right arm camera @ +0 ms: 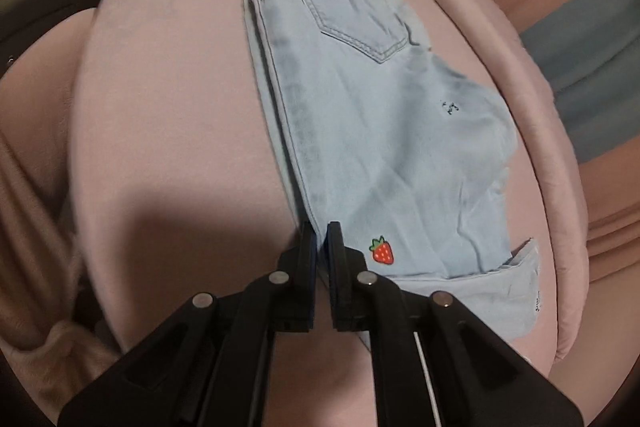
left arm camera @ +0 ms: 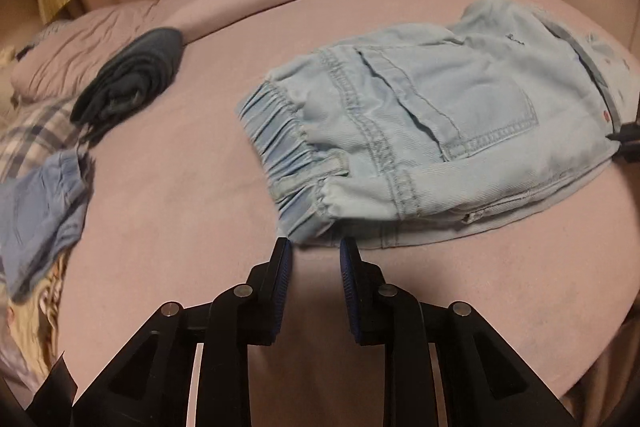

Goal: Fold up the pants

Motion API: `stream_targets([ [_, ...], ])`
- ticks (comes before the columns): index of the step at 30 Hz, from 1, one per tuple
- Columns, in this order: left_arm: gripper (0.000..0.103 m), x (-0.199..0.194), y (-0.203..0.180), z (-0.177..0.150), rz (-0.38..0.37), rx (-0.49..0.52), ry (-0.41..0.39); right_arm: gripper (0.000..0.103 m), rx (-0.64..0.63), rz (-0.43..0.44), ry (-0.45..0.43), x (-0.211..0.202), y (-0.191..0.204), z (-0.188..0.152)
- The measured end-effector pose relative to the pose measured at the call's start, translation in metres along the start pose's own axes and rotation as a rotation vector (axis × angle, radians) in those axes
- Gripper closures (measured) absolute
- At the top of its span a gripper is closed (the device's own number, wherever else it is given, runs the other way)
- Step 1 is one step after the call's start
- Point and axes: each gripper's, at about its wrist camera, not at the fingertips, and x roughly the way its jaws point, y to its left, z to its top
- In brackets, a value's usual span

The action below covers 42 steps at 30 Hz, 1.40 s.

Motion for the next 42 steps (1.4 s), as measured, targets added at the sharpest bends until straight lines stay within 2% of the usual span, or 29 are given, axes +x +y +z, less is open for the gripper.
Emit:
stream_targets([
  [2,0.078,-0.011,0.009,0.0,-0.02,-0.064,0.002,0.096,0.071,0.009,-0.006,-0.003,-0.009,0.002],
  [4,0.077,-0.027,0.016,0.0,-0.033,-0.115,-0.039,0.079,0.137,-0.012,-0.025,-0.013,-0.014,0.0],
  [6,0.065,-0.048,0.015,0.004,-0.051,-0.165,-0.098,0.069,0.239,-0.054,-0.071,-0.03,-0.021,-0.005],
  [7,0.054,-0.054,0.012,0.007,-0.06,-0.176,-0.118,0.066,0.313,-0.054,-0.112,-0.039,-0.027,-0.008],
  [8,0.049,-0.059,0.007,0.013,-0.071,-0.183,-0.139,0.064,0.376,-0.048,-0.145,-0.047,-0.031,-0.012],
  [9,0.049,-0.064,-0.005,0.023,-0.094,-0.184,-0.161,0.062,0.479,-0.033,-0.195,-0.055,-0.039,-0.016],
  [11,0.049,-0.065,-0.025,0.038,-0.141,-0.195,-0.181,0.064,0.579,0.009,-0.249,-0.062,-0.047,-0.021],
  [13,0.049,-0.06,-0.05,0.058,-0.232,-0.234,-0.202,0.065,0.594,-0.031,-0.228,-0.057,-0.051,-0.013],
  [15,0.049,-0.049,-0.071,0.07,-0.275,-0.263,-0.191,0.071,0.606,-0.06,-0.253,-0.057,-0.051,-0.008],
  [17,0.049,-0.034,-0.091,0.078,-0.295,-0.261,-0.156,0.077,0.65,-0.05,-0.257,-0.049,-0.055,-0.006],
  [20,0.049,-0.004,-0.125,0.075,-0.251,-0.168,-0.032,0.08,0.72,0.0,-0.156,-0.019,-0.054,-0.017],
  [21,0.049,0.005,-0.134,0.069,-0.214,-0.124,0.007,0.079,0.727,0.029,-0.105,-0.008,-0.048,-0.024],
  [22,0.048,0.008,-0.143,0.061,-0.169,-0.065,-0.016,0.08,0.724,0.037,-0.092,-0.005,-0.041,-0.028],
  [23,0.048,0.005,-0.146,0.058,-0.155,-0.044,-0.047,0.08,0.712,0.018,-0.124,-0.006,-0.035,-0.033],
  [25,0.047,0.002,-0.146,0.057,-0.154,-0.031,-0.048,0.079,0.687,-0.002,-0.154,-0.009,-0.027,-0.037],
  [27,0.047,0.0,-0.138,0.062,-0.182,-0.067,-0.01,0.079,0.719,0.035,-0.173,-0.01,-0.032,-0.041],
  [29,0.047,-0.006,-0.13,0.067,-0.199,-0.104,0.021,0.078,0.787,0.118,-0.197,-0.013,-0.043,-0.05],
  [32,0.047,-0.018,-0.123,0.069,-0.233,-0.148,0.009,0.068,0.874,0.18,-0.254,-0.032,-0.061,-0.068],
  [34,0.047,-0.022,-0.123,0.07,-0.261,-0.16,-0.003,0.053,0.926,0.175,-0.303,-0.052,-0.073,-0.089],
  [35,0.047,-0.024,-0.127,0.071,-0.279,-0.165,-0.009,0.05,0.98,0.152,-0.314,-0.062,-0.086,-0.106],
  [38,0.046,-0.023,-0.149,0.08,-0.36,-0.143,-0.014,0.048,1.142,0.147,-0.307,-0.069,-0.119,-0.147],
  [40,0.046,-0.021,-0.169,0.089,-0.408,-0.104,-0.014,0.048,1.32,0.153,-0.297,-0.065,-0.149,-0.184],
  [42,0.046,-0.019,-0.184,0.099,-0.454,-0.069,-0.021,0.048,1.443,0.146,-0.282,-0.059,-0.175,-0.208],
])
